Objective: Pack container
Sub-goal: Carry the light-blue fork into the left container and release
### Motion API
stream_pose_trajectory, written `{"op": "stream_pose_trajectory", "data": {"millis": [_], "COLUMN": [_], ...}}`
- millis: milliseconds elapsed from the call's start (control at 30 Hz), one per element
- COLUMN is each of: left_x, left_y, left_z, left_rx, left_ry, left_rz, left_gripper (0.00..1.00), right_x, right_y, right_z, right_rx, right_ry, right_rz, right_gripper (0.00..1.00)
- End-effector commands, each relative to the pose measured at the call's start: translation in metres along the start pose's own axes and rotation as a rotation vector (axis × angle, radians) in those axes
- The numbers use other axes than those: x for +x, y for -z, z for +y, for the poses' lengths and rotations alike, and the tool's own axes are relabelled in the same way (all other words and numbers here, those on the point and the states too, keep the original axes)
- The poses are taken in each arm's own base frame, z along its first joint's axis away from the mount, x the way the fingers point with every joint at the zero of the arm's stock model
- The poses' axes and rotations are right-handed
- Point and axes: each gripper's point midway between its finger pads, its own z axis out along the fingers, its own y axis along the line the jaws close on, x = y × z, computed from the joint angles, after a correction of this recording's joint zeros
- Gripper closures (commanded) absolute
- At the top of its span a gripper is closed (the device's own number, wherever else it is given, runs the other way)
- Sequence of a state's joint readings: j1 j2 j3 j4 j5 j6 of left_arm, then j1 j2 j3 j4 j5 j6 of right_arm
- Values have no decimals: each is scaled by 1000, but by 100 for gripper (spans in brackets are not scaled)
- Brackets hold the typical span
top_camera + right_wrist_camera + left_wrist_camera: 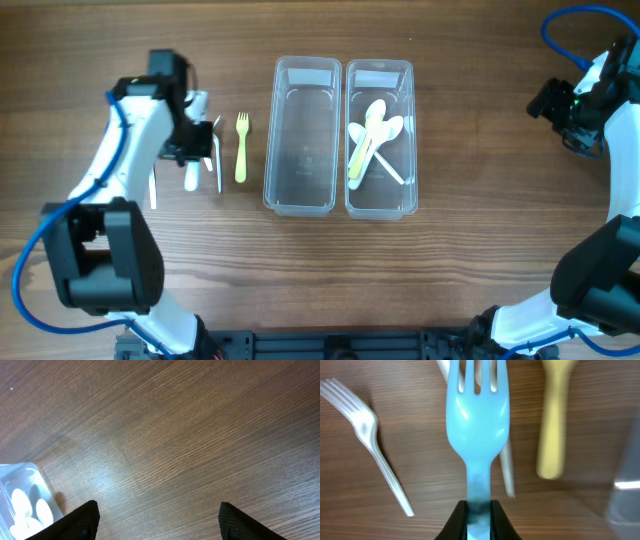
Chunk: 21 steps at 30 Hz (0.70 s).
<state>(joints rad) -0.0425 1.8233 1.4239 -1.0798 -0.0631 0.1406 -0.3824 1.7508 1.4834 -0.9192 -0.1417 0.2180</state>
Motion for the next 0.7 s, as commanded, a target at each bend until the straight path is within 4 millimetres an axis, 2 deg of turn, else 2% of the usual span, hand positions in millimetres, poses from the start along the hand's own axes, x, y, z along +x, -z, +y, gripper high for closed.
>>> {"op": "stream_pose_trajectory", "data": {"millis": [0,67,133,200,300,400,467,667], "left_x": [-33,-45,-53,-57,-58,-57,-55,-52], "left_y": [56,74,82,79,67,54,44,8], "left_z": [-57,-84,-111,-136,-163,-180,-186,-190], "left_rx": [0,15,40,68,102,129,134,111], "left_ry": [-128,-155,-163,-139,-121,-94,-67,-50], "left_rz": [-167,-233,-286,-308,-297,-271,-246,-167], "left_gripper": [92,92,91,89,89,89,84,79], "right_x": [3,5,6,7,7,7,7,7], "right_y": [-4,-4,-4,-4,-4,-4,-4,-4], "right_z": [2,1,1,1,1,1,1,1], "right_rx": [-6,-5,-3,-3,-3,-3,-3,-3], "right_ry": [9,9,9,8,8,8,8,8], "right_rz": [16,22,29,31,31,31,31,31], "right_gripper": [24,24,24,24,23,23,24,23]}}
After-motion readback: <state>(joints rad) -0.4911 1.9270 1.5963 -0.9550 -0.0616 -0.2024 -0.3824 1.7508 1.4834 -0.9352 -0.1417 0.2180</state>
